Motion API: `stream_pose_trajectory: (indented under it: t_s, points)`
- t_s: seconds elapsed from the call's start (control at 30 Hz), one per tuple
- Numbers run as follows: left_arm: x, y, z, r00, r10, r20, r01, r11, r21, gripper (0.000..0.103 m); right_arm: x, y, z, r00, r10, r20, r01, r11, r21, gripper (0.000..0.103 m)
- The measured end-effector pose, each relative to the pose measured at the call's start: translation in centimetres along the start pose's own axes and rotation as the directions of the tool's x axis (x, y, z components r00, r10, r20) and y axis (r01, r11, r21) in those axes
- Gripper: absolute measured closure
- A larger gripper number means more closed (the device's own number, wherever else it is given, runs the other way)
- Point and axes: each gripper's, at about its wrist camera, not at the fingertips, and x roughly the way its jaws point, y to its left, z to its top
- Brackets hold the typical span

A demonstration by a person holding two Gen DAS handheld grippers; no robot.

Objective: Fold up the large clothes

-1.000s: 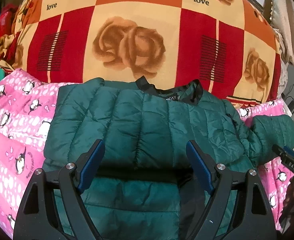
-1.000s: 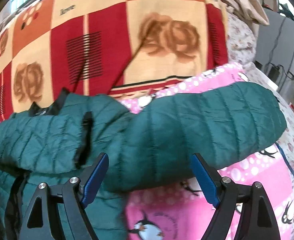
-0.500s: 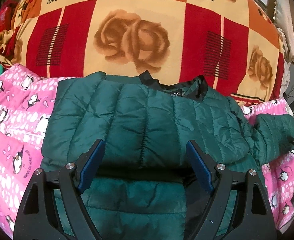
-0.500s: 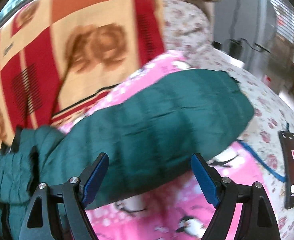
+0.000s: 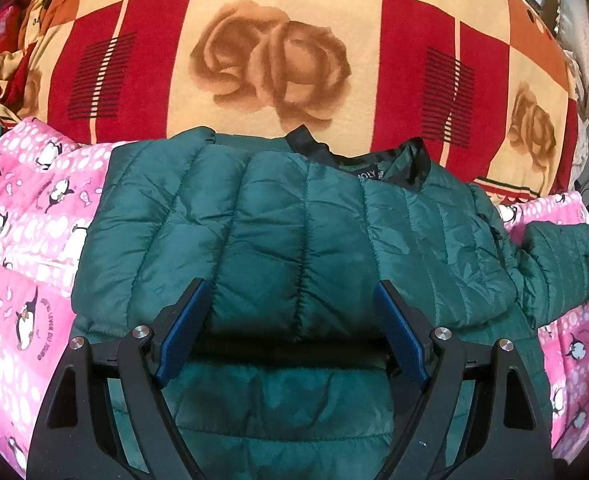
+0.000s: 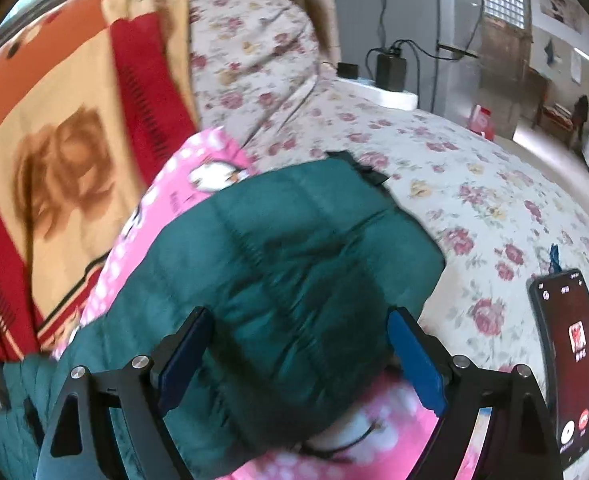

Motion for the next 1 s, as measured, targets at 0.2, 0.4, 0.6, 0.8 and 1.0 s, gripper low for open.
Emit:
stream_pose_trajectory:
  t_s: [0.2, 0.4, 0.6, 0.8, 1.0]
  points:
    - [0.6, -0.1, -0.1, 1.0, 0.008, -0.003, -0.008, 1.0, 0.003, 0.019, 2.0, -1.6, 1.4, 0.999, 0.042, -0.031, -0.04, 0.997, 0.062, 0.007]
    - [0.7, -0.3, -0.2, 1.0, 0.019, -0.003, -0.018, 1.0, 0.025, 0.019, 2.5, -0.5, 1.0, 0.986, 0.163, -0.024, -0.162, 0.986, 0.045, 0.047]
    - [0.3, 0.2, 0.0, 1.0, 0.014, 0.007, -0.014, 1.0, 0.008, 0.019, -1.8, 1.8, 0.1, 0.971, 0.229, 0.06, -0.226, 0.972, -0.059, 0.079]
    - [-0.6, 0.7, 0.3, 0.999, 0.022, 0.025, -0.022, 1.0, -0.018, 0.019, -6.2, 6.0, -1.5, 0.921, 0.384, 0.07, -0.37, 0.916, -0.153, 0.079]
    - [-1.6, 1.2, 0.6, 0.994, 0.087, 0.058, -0.087, 0.996, -0.004, 0.019, -9.5, 12.3, -4.8, 0.868, 0.496, 0.02, -0.474, 0.841, -0.261, 0.079]
